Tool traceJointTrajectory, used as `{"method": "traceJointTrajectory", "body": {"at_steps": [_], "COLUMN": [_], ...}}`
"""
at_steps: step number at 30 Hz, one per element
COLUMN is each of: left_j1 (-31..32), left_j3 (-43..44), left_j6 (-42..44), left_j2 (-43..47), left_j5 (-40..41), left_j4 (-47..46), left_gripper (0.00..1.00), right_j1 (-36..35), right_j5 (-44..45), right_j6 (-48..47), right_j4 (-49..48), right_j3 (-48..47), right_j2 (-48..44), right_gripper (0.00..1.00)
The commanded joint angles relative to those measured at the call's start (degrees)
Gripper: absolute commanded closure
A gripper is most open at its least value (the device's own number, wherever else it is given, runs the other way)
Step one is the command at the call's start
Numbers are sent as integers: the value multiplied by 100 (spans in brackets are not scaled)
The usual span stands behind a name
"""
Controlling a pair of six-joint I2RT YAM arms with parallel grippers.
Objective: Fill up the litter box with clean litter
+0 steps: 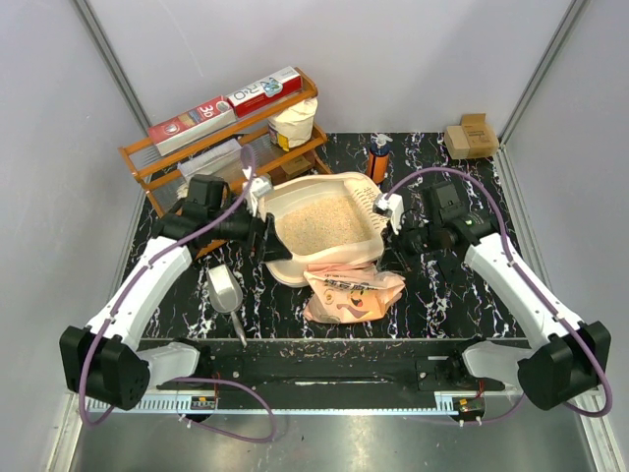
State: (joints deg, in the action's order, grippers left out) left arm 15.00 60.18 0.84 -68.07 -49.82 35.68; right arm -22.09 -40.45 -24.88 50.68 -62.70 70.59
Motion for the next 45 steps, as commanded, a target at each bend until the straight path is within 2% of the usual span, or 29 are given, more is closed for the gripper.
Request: {"method": "traceJointTrajectory", "body": {"at_steps": [1,2,3,5,6,9,19,24,29,32,33,36,43,45], "left_j1": [590,713,775,1011,1118,1522,2278,2612,2938,3052,3087,3175,3377,3386], "left_j3": [28,-6,-59,-234,-305,-542,-991,-1114,-982,-842,-798,-631,-367,-419], "left_j6": [1545,1820,2363,2875,3269,3667,4486,4749,4838,4899,4934,4996,5364,5496], "left_j2": [259,268,312,443,601,804,743,480,199,67,31,-66,-75,-4], "left_j5": [-90,146,279,673,815,1229,1844,2064,2021,1933,1924,1924,2082,2108], "left_j4": [665,790,878,984,967,669,-613,-1229,-1415,-1336,-1266,-1230,-1143,-1107], "left_gripper": [17,18,19,20,20,21,25,40,53,67,81,99,100,96], "right_j1": [-50,-50,-50,-50,-50,-50,-50,-50,-41,-41,-33,-32,-24,-33], "right_j5": [10,19,11,-16,10,72,160,230,379,441,450,467,389,187], "right_j6": [-35,114,159,220,238,238,282,282,238,221,230,177,133,45], "right_j4": [-268,-304,-365,-392,-392,-418,-436,-418,-418,-418,-418,-436,-497,-489], "right_j3": [-24,3,20,56,56,65,38,56,91,144,152,65,-348,-392], "right_j2": [-72,-54,-71,-89,-98,-115,-150,-229,-326,-379,-388,-353,-19,130], "right_gripper": [74,63,61,55,53,49,45,43,42,42,41,40,38,36]}}
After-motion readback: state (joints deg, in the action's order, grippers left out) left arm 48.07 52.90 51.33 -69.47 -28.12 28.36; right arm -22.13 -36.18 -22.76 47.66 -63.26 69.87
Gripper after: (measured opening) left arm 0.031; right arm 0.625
